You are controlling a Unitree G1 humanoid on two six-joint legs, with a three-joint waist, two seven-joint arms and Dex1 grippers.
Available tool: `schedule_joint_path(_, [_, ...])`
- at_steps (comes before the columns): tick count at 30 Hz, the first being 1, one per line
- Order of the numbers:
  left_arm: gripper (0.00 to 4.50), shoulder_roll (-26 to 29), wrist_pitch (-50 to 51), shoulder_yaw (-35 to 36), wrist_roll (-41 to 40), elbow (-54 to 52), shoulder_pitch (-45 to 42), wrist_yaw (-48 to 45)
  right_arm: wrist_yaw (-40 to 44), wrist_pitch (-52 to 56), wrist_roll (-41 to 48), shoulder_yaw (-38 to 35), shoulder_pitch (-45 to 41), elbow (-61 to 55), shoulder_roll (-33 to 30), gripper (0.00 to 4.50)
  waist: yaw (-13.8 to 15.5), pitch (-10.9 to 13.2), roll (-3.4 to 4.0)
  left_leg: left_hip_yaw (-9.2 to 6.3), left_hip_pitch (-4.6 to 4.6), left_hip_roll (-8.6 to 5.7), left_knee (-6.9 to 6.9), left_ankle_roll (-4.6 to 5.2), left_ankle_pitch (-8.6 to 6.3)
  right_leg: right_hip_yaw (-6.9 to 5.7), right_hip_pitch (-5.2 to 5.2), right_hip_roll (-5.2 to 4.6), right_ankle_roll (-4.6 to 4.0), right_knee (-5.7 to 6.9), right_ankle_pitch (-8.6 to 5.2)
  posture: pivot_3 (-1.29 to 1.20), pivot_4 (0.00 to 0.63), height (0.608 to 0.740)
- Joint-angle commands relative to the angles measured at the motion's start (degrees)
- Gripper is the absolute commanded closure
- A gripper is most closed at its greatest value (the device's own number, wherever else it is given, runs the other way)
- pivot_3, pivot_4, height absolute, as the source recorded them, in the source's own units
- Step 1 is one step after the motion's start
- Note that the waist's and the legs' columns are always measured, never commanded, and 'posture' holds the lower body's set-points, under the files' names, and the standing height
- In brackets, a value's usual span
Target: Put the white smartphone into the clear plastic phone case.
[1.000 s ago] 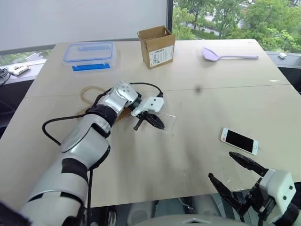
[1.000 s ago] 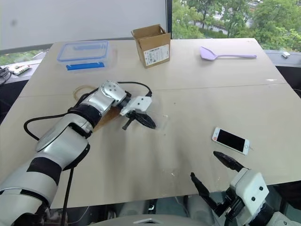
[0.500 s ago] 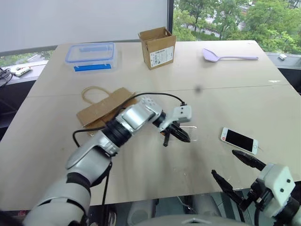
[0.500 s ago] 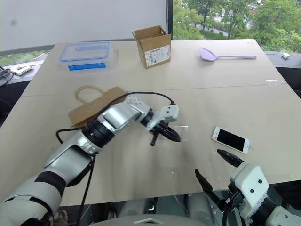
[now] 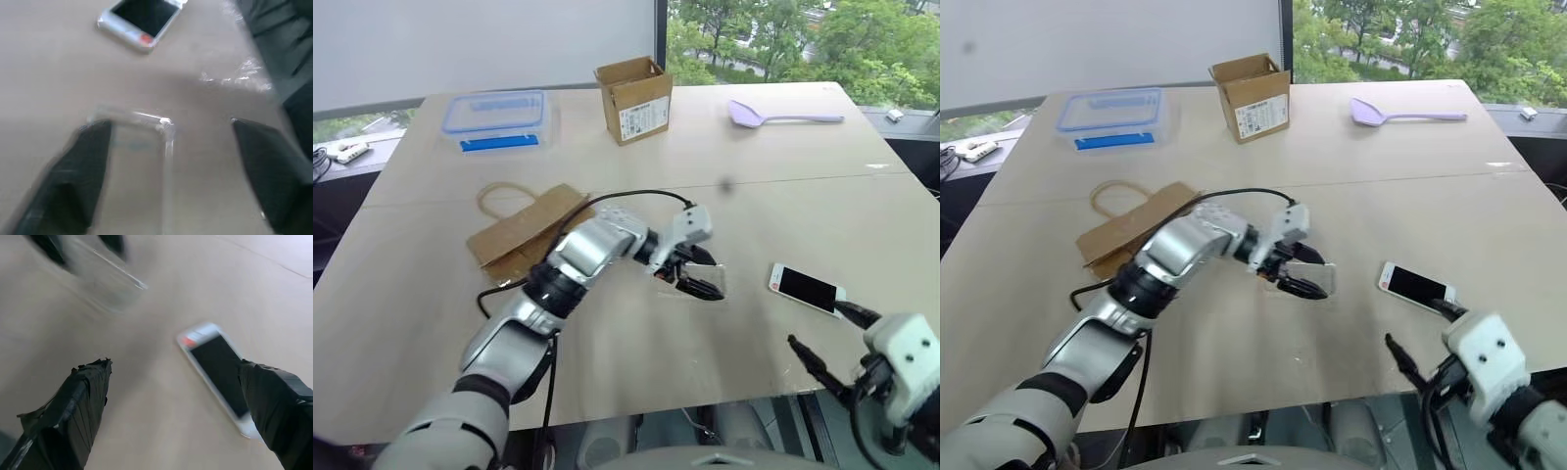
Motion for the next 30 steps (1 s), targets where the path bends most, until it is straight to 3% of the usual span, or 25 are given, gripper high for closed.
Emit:
schedule_joint_path(1, [0.03,0.9,-1.2,6.9,-4.7,-6.6,4.3,0.6,2.7,7.6,2.7,-1.9,-8.0,3.5,-3.3,0.0,0.2,0.0,0.01,-0.02,0.01,0.0,0.0,0.0,0.0,0.0,0.0,0.01,0.0,0.0,0.0,0.0,0.15,0.74])
schedule_joint_path(5, [0.03,0.0,-8.3,13.2,-7.0,-11.3,11.4,2.3,6.7,17.4,2.0,4.6,-19.6,9.4,-11.1,0.0,0.5,0.1,0.03,0.01,-0.04,-0.07,0.01,0.0,0.0,0.01,0.01,-0.06,-0.09,0.01,0.05,0.0,0.15,0.74])
schedule_joint_path(9, [0.03,-0.7,-13.3,16.3,-7.1,-13.9,16.0,4.8,9.1,22.3,1.1,13.1,-32.7,16.4,-11.8,0.0,0.7,0.1,0.02,-0.03,-0.11,-0.14,0.03,0.0,0.0,-0.01,0.02,-0.08,-0.22,-0.1,0.14,0.0,0.15,0.74])
schedule_joint_path(17, [0.03,1.1,-12.9,19.2,-9.5,-18.2,21.5,8.1,16.8,36.1,0.3,28.0,-52.4,26.0,-12.5,0.0,0.2,0.1,0.1,0.04,-0.08,-0.12,0.01,0.02,-0.01,0.04,-0.01,-0.06,-0.22,-0.09,0.15,0.0,0.15,0.74])
schedule_joint_path(22, [0.03,2.6,-12.7,20.0,-11.3,-19.5,24.0,8.0,21.5,36.0,-4.4,35.9,-60.8,31.2,-10.6,0.0,0.1,0.1,0.11,0.04,-0.06,-0.12,0.01,0.02,-0.01,0.04,0.0,-0.05,-0.21,-0.09,0.14,0.0,0.15,0.74])
schedule_joint_path(30, [0.03,5.0,-11.6,20.3,-13.1,-24.4,26.4,9.3,30.5,30.1,-14.5,44.8,-66.0,36.7,-12.4,0.0,0.2,0.1,0.12,0.06,-0.06,-0.1,0.01,0.02,-0.01,0.04,-0.01,-0.06,-0.21,-0.09,0.15,0.0,0.15,0.74])
